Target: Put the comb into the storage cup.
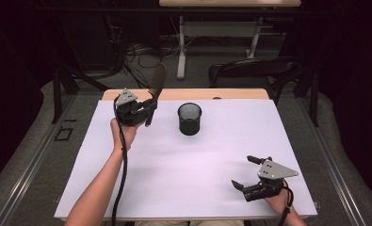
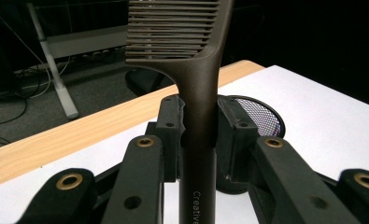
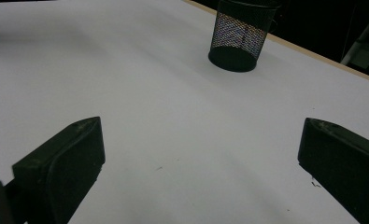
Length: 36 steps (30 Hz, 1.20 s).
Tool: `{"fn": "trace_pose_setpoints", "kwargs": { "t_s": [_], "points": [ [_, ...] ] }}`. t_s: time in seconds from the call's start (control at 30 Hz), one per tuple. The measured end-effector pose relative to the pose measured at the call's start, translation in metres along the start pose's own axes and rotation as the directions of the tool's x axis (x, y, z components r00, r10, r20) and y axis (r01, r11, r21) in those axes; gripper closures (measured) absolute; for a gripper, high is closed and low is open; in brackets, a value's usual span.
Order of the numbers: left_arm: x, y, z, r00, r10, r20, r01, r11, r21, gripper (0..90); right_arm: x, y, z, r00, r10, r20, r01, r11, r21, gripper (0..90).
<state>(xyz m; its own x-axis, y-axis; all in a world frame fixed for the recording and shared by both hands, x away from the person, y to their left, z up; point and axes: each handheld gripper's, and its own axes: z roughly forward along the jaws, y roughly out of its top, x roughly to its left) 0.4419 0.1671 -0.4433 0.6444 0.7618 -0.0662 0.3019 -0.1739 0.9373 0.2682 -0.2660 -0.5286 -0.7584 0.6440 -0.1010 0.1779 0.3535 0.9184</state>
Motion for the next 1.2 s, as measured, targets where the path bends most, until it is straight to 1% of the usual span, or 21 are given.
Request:
{"fn": "trace_pose_setpoints", "kwargs": {
  "t_s": [0.2,0.4,0.7,0.77,0.9,1.2],
  "points": [
    [-0.001,0.003,0.006,1.0000,0.003,0.009,-0.003,0.9999,-0.012,72.6,0.000,0.000,0.000,1.0000,0.002,-0.001,-0.002,1.000,-0.001,0.3],
    [-0.004,0.006,0.012,0.9999,0.015,0.008,-0.015,0.9997,-0.019,72.6,0.000,0.000,0.001,1.0000,0.003,0.000,-0.003,1.000,0.003,0.3],
    [-0.007,0.011,0.018,0.9997,0.020,0.010,-0.020,0.9994,-0.028,72.6,0.000,0.000,0.000,1.0000,0.002,0.002,-0.002,1.000,0.001,0.3],
    [-0.008,0.011,0.019,0.9999,0.015,0.008,-0.015,0.9993,-0.035,72.6,0.000,0.000,0.000,1.0000,0.004,0.002,-0.004,1.000,0.000,0.3],
    [-0.009,0.013,0.022,0.9998,0.019,0.009,-0.019,0.9992,-0.036,72.6,0.000,0.000,0.000,1.0000,0.003,0.004,-0.003,1.000,0.001,0.3],
    [-0.013,0.017,0.028,0.9999,0.013,0.011,-0.012,0.9985,-0.054,72.6,0.000,0.000,0.000,1.0000,0.003,0.003,-0.003,1.000,0.001,0.3]
  ]
}}
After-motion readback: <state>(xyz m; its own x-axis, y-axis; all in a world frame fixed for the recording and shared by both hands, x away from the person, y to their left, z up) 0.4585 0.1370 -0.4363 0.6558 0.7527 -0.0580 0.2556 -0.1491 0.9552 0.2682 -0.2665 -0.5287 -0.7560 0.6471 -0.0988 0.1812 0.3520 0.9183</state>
